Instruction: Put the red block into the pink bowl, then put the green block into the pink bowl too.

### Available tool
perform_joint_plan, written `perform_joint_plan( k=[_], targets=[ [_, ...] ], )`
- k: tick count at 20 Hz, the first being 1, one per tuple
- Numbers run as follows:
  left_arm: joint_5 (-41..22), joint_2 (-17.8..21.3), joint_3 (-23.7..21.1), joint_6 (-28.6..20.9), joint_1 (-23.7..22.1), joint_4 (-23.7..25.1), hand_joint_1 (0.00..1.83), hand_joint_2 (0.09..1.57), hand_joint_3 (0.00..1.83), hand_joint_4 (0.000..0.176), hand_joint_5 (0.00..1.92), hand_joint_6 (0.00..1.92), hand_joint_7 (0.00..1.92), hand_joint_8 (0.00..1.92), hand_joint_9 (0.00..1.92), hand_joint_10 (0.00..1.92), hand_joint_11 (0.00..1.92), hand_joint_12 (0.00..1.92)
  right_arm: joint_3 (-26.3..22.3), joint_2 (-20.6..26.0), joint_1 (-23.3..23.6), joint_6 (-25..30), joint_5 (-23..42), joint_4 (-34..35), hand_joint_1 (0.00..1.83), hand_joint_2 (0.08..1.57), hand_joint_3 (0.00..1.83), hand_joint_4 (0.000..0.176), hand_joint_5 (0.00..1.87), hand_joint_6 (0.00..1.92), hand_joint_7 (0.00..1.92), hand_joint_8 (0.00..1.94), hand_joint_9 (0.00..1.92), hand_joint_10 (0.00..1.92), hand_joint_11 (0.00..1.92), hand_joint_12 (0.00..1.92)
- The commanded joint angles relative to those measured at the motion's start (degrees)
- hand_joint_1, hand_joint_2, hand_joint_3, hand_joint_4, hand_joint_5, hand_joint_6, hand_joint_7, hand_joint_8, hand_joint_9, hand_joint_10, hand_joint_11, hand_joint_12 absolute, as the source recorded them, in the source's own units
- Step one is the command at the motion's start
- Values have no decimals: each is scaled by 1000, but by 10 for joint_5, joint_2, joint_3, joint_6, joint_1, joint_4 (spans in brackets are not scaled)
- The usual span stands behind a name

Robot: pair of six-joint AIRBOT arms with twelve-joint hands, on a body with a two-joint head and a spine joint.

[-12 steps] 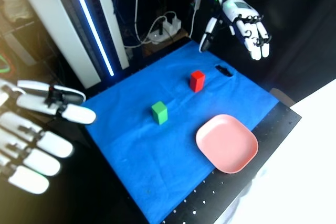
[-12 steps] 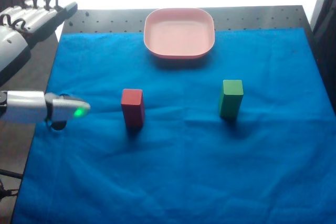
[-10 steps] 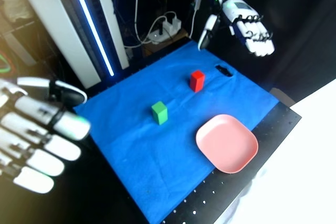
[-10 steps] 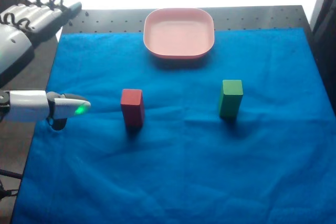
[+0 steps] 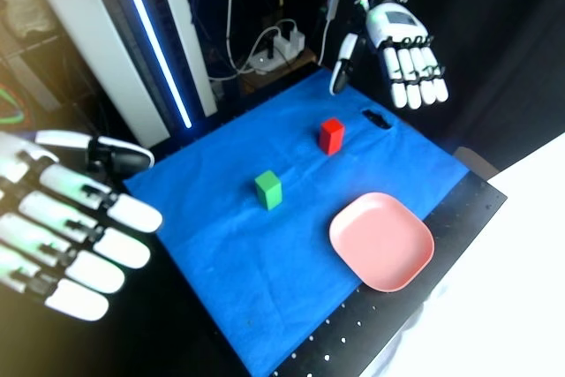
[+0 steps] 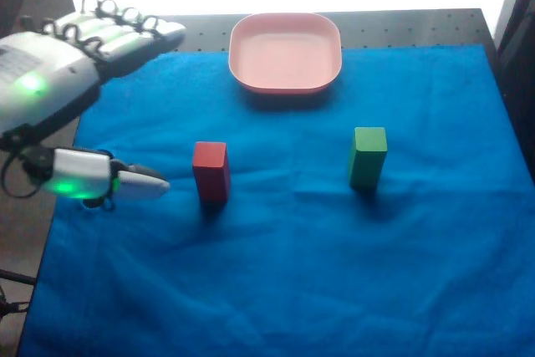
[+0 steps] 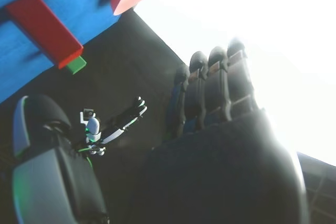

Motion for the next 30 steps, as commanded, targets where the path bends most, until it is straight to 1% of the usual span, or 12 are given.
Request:
perform_joint_plan(
  k=[1,2,4,8,10,11,12,22,26,28,29,30],
  targets=[
    [-47,-6,6,-17,-10,14,593,829,0,11,112,0,198,0,180,5,1,470,4,-1,8,1,66,9,480,791,48,0,21,4,168,1,98,6,0,304],
    [-38,-13,15,-43,-16,32,603,838,0,0,112,0,231,0,249,3,0,678,4,-1,9,1,66,8,473,782,35,0,35,4,192,5,114,8,0,329],
    [-29,-24,29,-75,-22,50,599,843,0,0,137,5,287,10,283,6,0,773,5,-3,11,1,65,7,464,804,28,0,34,1,210,4,135,8,0,437],
    [-13,-34,30,-79,-27,70,669,841,1,0,207,20,291,4,299,9,0,860,7,-9,13,1,63,5,469,829,21,0,18,0,188,0,121,1,0,430],
    [3,-43,30,-79,-32,83,712,833,0,0,278,19,372,19,416,34,47,1033,7,-11,14,1,63,5,479,847,18,0,19,1,180,1,129,3,0,514],
    [6,-47,31,-79,-32,85,711,836,0,0,313,11,424,12,476,35,94,1049,7,-12,15,1,63,5,478,839,12,0,26,2,195,5,145,7,0,575],
    [11,-53,33,-79,-34,89,774,860,2,0,440,16,581,17,647,54,288,1038,7,-13,15,1,63,5,483,837,9,0,27,1,201,4,151,6,0,609],
    [38,-79,47,-82,-48,105,941,901,3,0,672,44,768,35,849,94,499,1191,7,-16,16,2,63,5,470,828,2,0,26,0,217,0,181,1,0,753],
    [42,-100,73,-117,-53,105,1049,921,6,0,785,64,862,48,921,163,517,1209,7,-16,16,6,63,4,480,829,1,0,36,1,206,1,188,5,0,527],
    [45,-104,81,-120,-56,104,1111,980,0,0,855,58,912,51,847,418,473,1277,7,-16,16,8,63,3,473,834,3,0,40,1,200,1,193,3,0,510],
    [48,-106,85,-121,-61,103,1110,1011,4,0,910,77,978,75,871,446,522,1243,7,-16,16,8,63,3,472,836,3,0,39,0,199,1,178,9,0,582],
    [50,-108,89,-121,-64,101,1107,1105,1,0,935,841,1012,79,897,428,515,1221,7,-16,16,9,63,3,464,839,3,0,34,0,203,1,179,8,0,582]
  ],
)
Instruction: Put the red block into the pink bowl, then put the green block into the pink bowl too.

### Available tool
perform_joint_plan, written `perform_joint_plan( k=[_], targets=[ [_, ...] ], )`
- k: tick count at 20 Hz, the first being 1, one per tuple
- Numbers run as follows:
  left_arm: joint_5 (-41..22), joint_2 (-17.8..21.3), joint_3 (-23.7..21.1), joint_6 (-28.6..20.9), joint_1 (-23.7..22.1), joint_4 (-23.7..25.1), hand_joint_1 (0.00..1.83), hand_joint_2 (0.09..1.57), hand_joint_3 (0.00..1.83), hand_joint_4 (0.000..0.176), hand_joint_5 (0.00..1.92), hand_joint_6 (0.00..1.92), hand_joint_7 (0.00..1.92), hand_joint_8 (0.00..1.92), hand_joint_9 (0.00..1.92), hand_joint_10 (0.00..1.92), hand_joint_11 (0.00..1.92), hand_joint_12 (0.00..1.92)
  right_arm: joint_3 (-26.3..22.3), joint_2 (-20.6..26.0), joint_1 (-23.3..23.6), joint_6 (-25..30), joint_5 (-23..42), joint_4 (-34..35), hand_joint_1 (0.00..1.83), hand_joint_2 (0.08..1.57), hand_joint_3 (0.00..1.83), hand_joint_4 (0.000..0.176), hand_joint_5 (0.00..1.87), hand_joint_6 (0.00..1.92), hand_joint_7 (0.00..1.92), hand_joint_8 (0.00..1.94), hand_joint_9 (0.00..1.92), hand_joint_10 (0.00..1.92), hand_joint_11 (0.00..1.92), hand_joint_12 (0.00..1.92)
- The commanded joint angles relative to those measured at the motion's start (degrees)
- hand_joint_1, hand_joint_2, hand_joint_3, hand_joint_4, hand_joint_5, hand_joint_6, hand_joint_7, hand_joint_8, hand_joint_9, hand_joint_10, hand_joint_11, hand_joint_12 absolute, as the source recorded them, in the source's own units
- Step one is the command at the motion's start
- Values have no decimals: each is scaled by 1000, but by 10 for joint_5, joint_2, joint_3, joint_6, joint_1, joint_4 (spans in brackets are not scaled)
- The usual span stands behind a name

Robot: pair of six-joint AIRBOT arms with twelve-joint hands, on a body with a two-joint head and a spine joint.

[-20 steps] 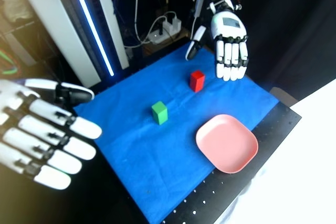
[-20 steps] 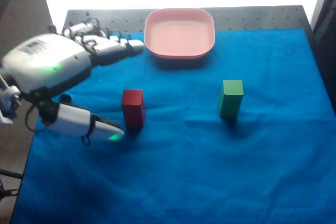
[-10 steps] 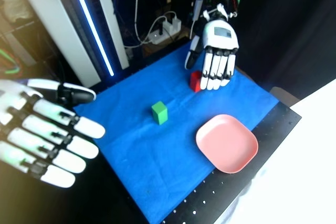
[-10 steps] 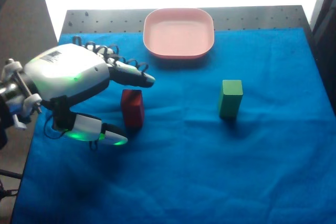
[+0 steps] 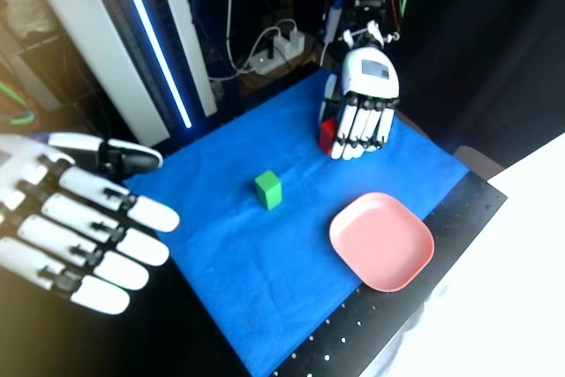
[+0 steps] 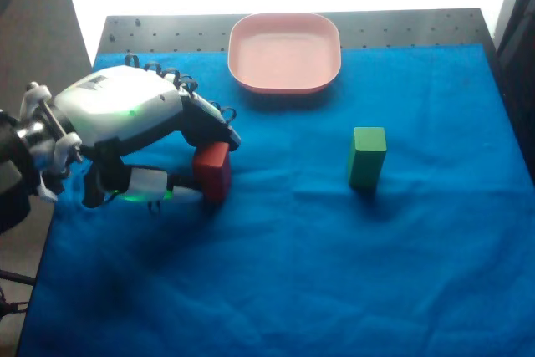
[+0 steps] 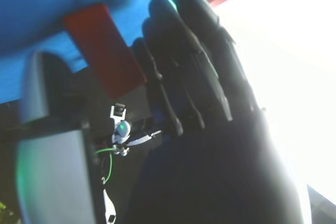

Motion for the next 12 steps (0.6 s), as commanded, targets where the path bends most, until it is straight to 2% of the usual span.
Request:
perform_joint_plan(
  k=[1,2,3,5,6,7,9,10,11,12],
  targets=[
    [-63,-3,3,-1,-10,-12,1189,1115,18,0,885,1088,1027,739,957,432,470,1319,3,2,8,4,71,9,473,826,0,0,44,2,215,3,177,5,0,555],
    [-63,-5,6,-1,-12,-16,1206,1128,6,0,872,1130,1017,921,969,539,467,1403,3,1,8,4,71,9,465,819,0,0,49,2,227,5,188,7,0,590],
    [-64,-6,10,-1,-13,-21,1232,1119,2,0,919,971,1024,1064,974,1157,714,1799,3,1,8,4,71,9,468,815,0,0,47,1,232,4,186,4,0,543],
    [-67,-8,15,-2,-15,-28,1257,1119,0,0,937,874,1018,1171,948,1363,770,1813,3,1,8,5,71,8,470,810,0,0,52,2,223,0,190,4,0,510],
    [-66,-9,16,-3,-16,-29,1251,1118,0,0,923,916,1031,1129,947,1299,779,1778,3,1,8,5,71,8,468,809,0,0,53,2,230,4,195,6,0,508],
    [-66,-10,17,-5,-16,-29,1260,1104,0,0,916,943,1097,996,1010,1165,699,1662,3,1,8,5,71,8,465,815,0,0,50,0,231,2,177,8,0,439],
    [-66,-10,17,-5,-16,-29,1251,1101,1,0,915,977,1102,953,1029,1013,695,1566,3,1,8,5,71,8,466,809,0,0,57,2,221,1,168,5,0,404],
    [-66,-10,17,-5,-16,-29,1249,1106,1,0,912,974,1084,987,1024,1027,765,1619,3,0,8,5,71,8,487,804,0,0,57,1,216,0,175,5,0,358],
    [-66,-10,17,-5,-16,-29,1249,1103,0,0,926,952,1081,994,1028,1060,833,1633,3,0,8,5,71,8,487,807,0,0,58,1,220,1,194,9,0,410],
    [-66,-10,18,-5,-17,-29,1246,1103,0,0,932,949,1080,988,1040,1028,895,1562,3,-1,8,5,71,8,486,802,0,0,64,2,246,6,219,11,0,515]
  ],
)
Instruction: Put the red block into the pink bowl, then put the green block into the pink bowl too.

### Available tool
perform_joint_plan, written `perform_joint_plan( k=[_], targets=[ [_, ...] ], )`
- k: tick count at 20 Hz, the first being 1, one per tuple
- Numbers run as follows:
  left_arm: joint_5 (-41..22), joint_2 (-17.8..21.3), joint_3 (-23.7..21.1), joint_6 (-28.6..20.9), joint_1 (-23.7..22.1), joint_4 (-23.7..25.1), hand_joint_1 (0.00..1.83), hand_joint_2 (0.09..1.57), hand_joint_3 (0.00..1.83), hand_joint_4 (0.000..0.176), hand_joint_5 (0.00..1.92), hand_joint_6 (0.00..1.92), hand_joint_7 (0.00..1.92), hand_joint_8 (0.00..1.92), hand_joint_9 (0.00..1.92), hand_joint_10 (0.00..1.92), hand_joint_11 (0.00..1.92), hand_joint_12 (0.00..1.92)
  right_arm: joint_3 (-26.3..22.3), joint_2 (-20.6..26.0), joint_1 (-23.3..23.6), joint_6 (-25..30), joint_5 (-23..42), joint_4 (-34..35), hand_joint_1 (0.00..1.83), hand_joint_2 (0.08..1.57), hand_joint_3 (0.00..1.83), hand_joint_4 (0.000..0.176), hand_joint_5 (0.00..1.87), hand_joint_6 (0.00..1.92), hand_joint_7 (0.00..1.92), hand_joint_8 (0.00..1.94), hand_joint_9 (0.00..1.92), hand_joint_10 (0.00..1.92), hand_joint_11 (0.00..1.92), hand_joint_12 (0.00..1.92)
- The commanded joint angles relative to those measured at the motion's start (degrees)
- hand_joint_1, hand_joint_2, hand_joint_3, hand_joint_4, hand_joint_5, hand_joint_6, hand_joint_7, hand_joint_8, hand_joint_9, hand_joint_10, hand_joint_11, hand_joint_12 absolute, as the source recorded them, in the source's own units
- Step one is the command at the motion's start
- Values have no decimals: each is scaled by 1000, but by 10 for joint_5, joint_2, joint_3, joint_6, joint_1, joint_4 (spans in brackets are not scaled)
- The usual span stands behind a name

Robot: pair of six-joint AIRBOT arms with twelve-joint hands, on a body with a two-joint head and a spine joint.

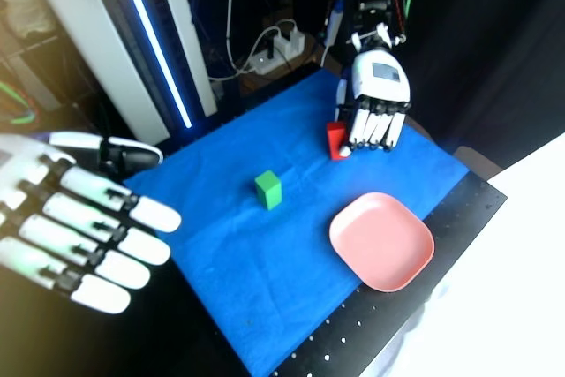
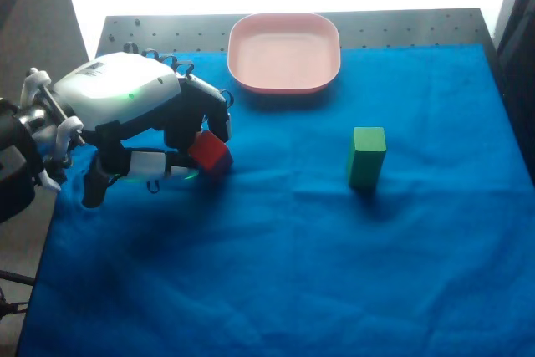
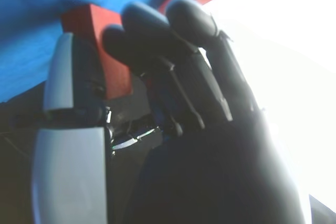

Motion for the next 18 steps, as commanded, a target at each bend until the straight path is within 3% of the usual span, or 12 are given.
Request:
perform_joint_plan(
  k=[1,2,3,4,5,8,9,10,11,12,16,18],
  targets=[
    [-68,0,3,-3,-9,-10,1246,1099,0,0,948,927,1081,982,1046,994,901,1522,3,0,8,4,71,9,493,804,0,0,63,0,256,5,218,7,0,521],
    [-68,0,3,-3,-11,-10,1262,1098,0,0,979,821,1058,1082,1035,1157,924,1651,3,0,8,4,71,9,489,826,8,0,60,0,273,10,221,6,0,517],
    [-68,0,5,-3,-15,-10,1266,1097,0,0,981,808,1062,1088,1042,1200,940,1651,3,-1,8,4,71,9,458,813,1,0,71,3,285,9,225,5,0,549],
    [-65,0,8,-3,-22,-10,1262,1119,2,0,970,767,995,1241,1034,1483,992,1834,4,-1,8,4,71,9,430,797,0,0,79,5,262,1,208,0,0,557],
    [-62,0,12,-3,-29,-10,1263,1122,1,0,954,787,999,1238,1039,1472,1014,1810,4,-2,8,4,71,9,437,789,0,19,86,4,239,0,192,0,0,530],
    [-62,4,17,-3,-41,-10,1249,1114,0,0,905,966,1059,1032,1032,985,877,1497,4,-2,8,4,71,9,445,799,0,12,69,0,162,0,159,0,0,498],
    [-62,5,19,-3,-45,-12,1352,1096,2,0,889,967,1028,968,1045,1064,833,1377,4,-2,8,4,71,9,440,794,0,26,76,2,147,1,150,0,0,523],
    [-60,6,22,-3,-51,-13,1252,1125,2,0,864,1064,1026,1015,1007,917,822,1340,4,-2,8,4,71,9,436,797,0,28,82,3,175,8,163,5,0,541],
    [-60,6,25,-3,-55,-14,1251,1124,2,0,876,998,1038,1070,1028,944,801,1473,4,-3,8,4,71,9,419,804,2,33,78,1,195,9,170,5,0,529],
    [-60,6,29,-3,-60,-16,1259,1121,1,0,887,954,1043,1097,1026,1014,781,1553,4,-3,8,4,71,9,427,807,3,26,87,3,219,11,195,11,0,575],
    [-50,4,43,-3,-84,-20,1266,1121,0,0,903,866,1042,1137,1131,1114,961,1601,5,-6,8,4,71,9,424,791,0,24,90,0,236,3,189,3,0,504],
    [-40,3,50,-3,-98,-20,1272,1098,0,0,928,868,1111,989,1191,927,1039,1458,7,-9,8,4,71,9,430,785,0,29,92,1,249,7,192,5,0,488]
  ],
)
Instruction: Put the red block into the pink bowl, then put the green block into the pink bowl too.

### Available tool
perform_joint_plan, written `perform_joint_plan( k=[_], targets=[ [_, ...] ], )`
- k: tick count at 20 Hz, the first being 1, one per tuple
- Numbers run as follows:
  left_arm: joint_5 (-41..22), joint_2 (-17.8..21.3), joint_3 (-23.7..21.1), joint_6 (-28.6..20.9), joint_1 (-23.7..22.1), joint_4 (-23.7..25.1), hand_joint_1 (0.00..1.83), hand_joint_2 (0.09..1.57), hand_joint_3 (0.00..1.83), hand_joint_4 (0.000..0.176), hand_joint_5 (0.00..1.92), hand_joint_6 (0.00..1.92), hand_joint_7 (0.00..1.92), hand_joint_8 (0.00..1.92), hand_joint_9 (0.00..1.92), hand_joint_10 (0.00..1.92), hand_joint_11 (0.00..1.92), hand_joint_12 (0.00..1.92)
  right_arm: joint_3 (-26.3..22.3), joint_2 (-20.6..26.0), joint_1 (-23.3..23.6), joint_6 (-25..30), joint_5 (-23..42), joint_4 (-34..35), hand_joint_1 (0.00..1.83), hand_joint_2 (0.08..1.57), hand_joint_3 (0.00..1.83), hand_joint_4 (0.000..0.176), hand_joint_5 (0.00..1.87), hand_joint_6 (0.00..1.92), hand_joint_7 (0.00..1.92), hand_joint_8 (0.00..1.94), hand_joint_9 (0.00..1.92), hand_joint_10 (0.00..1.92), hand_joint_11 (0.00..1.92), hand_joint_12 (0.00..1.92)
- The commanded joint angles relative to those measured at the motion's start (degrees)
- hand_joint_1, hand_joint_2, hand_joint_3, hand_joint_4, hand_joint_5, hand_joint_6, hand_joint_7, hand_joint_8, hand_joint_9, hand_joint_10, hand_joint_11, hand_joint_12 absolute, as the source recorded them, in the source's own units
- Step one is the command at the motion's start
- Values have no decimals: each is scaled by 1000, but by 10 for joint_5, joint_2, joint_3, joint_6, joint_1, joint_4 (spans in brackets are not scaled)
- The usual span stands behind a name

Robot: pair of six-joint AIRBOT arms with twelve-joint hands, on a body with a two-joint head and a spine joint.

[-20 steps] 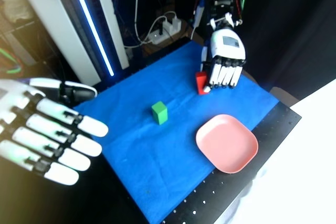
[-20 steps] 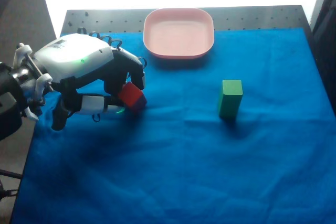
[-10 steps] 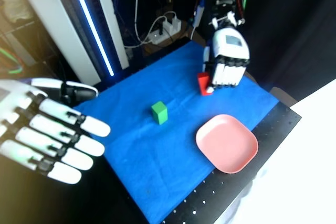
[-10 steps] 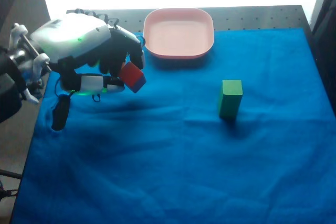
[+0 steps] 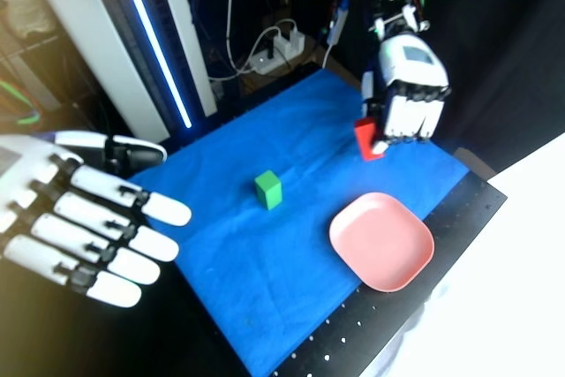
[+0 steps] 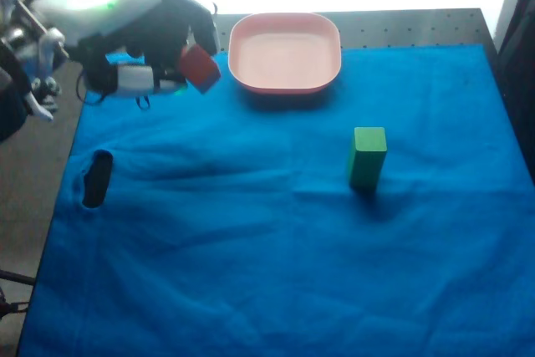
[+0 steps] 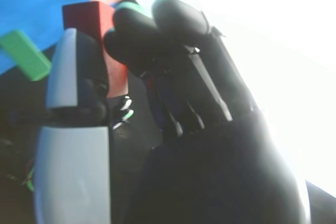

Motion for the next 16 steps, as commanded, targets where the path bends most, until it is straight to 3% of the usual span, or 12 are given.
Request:
perform_joint_plan(
  k=[1,3,4,6,8,10,11,12,13,15,16],
  targets=[
    [-59,0,4,-2,-10,-8,1275,1089,0,0,945,843,1132,952,1240,864,1052,1446,4,-1,8,3,71,9,444,776,0,32,92,1,250,4,189,2,0,460],
    [-51,-8,17,-2,-21,-12,1276,1083,0,0,941,866,1161,885,1289,744,1092,1323,5,-3,8,3,71,9,438,776,0,22,95,1,259,5,193,3,0,487],
    [-49,-12,22,-2,-26,-14,1270,1087,1,0,929,906,1154,875,1264,708,1047,1339,6,-5,8,3,71,9,439,772,0,42,97,1,261,3,188,0,0,465],
    [-39,-25,38,-2,-40,-15,1265,1087,0,0,921,934,1160,851,1244,718,1009,1402,7,-8,8,3,71,9,441,771,0,44,96,0,254,1,194,2,0,485],
    [-26,-40,54,-2,-55,-9,1250,1102,0,0,924,936,1093,971,1116,831,880,1491,10,-13,8,3,71,8,440,782,1,21,84,0,240,0,198,2,0,510],
    [-10,-58,72,-2,-75,4,1234,1123,0,0,873,1040,1055,1007,1103,761,930,1340,15,-20,9,3,71,5,434,777,0,29,82,0,236,0,203,2,0,479],
    [-4,-64,78,-2,-84,11,1247,1097,0,0,922,972,1119,896,1205,656,989,1254,17,-23,11,3,71,4,428,769,0,48,83,1,246,2,191,2,0,499],
    [0,-71,83,-2,-92,18,1258,1081,0,0,940,943,1167,811,1264,557,963,1156,18,-26,12,4,71,1,436,764,0,55,93,4,265,9,191,3,0,502],
    [3,-79,90,-2,-102,24,1269,1065,0,0,968,898,1221,717,1343,457,1049,1079,19,-28,13,4,71,-1,454,783,3,26,93,2,227,1,171,0,0,478],
    [4,-96,107,-2,-109,25,1274,1056,0,0,984,872,1250,667,1438,258,1132,1017,25,-35,16,8,71,-7,427,793,6,23,97,1,257,11,210,14,0,569],
    [5,-108,118,-2,-110,25,1278,1046,0,0,1006,832,1267,641,1464,225,1144,1083,28,-40,17,12,71,-10,433,807,12,6,96,1,284,19,222,17,0,568]
  ],
)
